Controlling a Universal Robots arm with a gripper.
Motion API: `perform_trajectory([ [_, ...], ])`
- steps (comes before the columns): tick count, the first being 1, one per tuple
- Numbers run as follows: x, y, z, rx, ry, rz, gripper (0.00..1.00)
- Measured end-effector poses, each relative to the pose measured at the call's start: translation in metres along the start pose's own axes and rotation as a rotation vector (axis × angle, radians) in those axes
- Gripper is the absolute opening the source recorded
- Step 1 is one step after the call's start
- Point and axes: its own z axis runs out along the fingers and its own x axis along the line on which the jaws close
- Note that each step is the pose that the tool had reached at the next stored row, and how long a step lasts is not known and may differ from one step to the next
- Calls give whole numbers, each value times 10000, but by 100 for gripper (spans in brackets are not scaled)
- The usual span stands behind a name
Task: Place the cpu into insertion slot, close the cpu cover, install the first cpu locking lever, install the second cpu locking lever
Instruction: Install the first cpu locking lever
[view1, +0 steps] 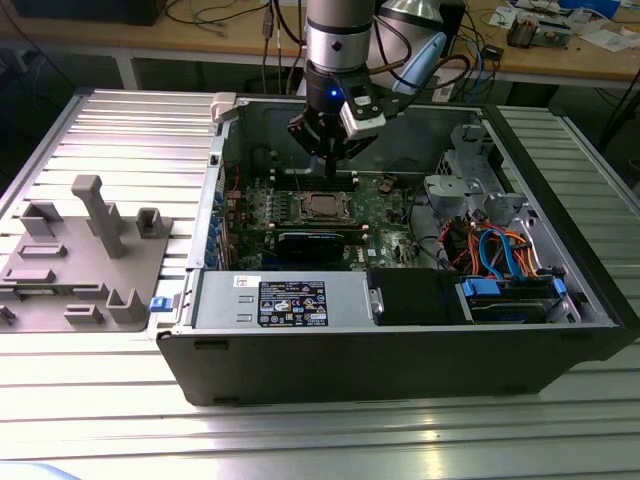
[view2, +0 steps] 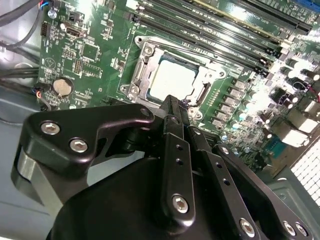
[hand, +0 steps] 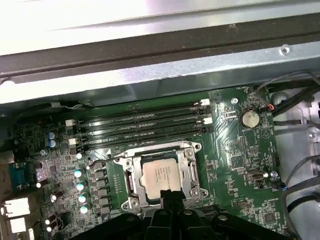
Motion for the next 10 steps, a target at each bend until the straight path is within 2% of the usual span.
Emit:
perform_trajectory([
  [4,0,1,1,-18,-4,-385,11],
  [8,1,2,8,-53,-11,-1120,11],
  [9,1,4,13,-83,-17,-1727,11],
  [10,1,5,14,-92,-19,-1940,11],
])
